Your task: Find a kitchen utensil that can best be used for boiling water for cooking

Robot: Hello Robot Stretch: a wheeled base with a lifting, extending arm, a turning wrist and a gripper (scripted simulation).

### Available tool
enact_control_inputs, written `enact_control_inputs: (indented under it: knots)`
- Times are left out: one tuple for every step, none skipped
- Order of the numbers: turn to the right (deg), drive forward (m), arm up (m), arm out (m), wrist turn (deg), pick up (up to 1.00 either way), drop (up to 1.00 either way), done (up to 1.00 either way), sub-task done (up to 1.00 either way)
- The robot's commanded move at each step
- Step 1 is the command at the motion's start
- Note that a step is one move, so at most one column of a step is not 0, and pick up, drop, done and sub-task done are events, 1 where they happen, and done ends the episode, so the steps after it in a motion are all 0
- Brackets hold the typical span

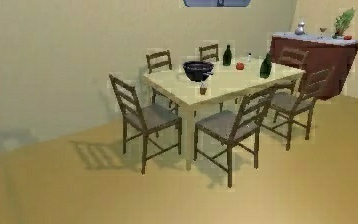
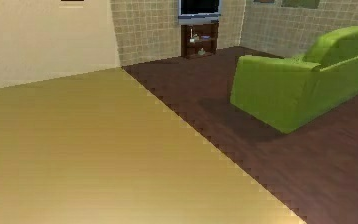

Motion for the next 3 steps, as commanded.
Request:
enact_control_inputs:
  knots:
    - [21.0,0.0,0.0,0.0,0.0,0.0,0.0,0.0,0.0]
    - [0.0,0.8,0.0,0.0,0.0,0.0,0.0,0.0,0.0]
    - [-24.0,0.0,0.0,0.0,0.0,0.0,0.0,0.0,0.0]
